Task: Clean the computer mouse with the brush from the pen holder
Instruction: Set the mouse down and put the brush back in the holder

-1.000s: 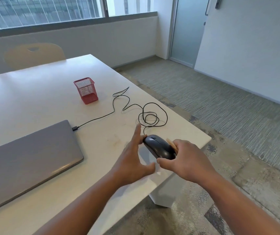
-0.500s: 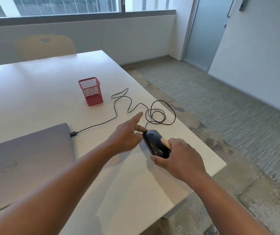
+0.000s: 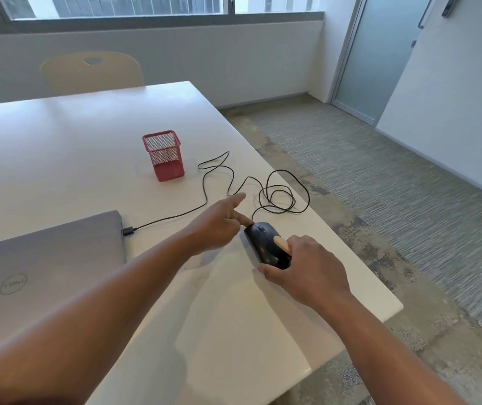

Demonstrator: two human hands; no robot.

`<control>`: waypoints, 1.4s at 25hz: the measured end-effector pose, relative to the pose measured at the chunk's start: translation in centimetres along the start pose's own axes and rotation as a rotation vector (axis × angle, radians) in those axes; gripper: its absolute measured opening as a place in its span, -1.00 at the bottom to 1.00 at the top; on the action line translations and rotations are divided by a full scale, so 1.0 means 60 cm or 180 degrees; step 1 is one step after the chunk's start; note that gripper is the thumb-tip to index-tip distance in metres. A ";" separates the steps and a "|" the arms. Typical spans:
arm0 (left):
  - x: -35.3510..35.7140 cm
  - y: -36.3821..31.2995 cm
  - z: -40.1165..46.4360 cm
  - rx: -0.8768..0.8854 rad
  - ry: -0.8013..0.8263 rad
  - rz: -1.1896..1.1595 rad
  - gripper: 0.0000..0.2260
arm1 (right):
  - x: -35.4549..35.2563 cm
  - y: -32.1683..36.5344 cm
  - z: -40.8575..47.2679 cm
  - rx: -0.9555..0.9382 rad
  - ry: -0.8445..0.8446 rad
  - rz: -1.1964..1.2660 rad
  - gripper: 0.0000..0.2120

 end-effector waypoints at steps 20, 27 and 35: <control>-0.038 -0.024 -0.088 0.0975 -0.0781 -0.0076 -0.36 | -0.090 0.029 0.005 -0.0520 -0.1082 0.2079 -0.72; -0.093 -0.061 -0.189 0.1530 -0.0647 0.0186 -0.57 | -0.126 0.145 0.028 -0.0948 -0.1231 0.3608 -0.76; -0.191 -0.009 -0.214 0.1789 -0.1149 0.0141 -0.95 | -0.124 0.235 0.062 -0.1356 -0.1464 0.3876 -0.90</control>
Point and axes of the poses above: each hand's wrist, its own z-axis towards the middle knuckle, its own x-axis out of the palm, y = z × x, the point moved 7 cm from there along z, towards the middle knuckle, and after that the axes turned 15 degrees about -x, right-handed, at the moved point
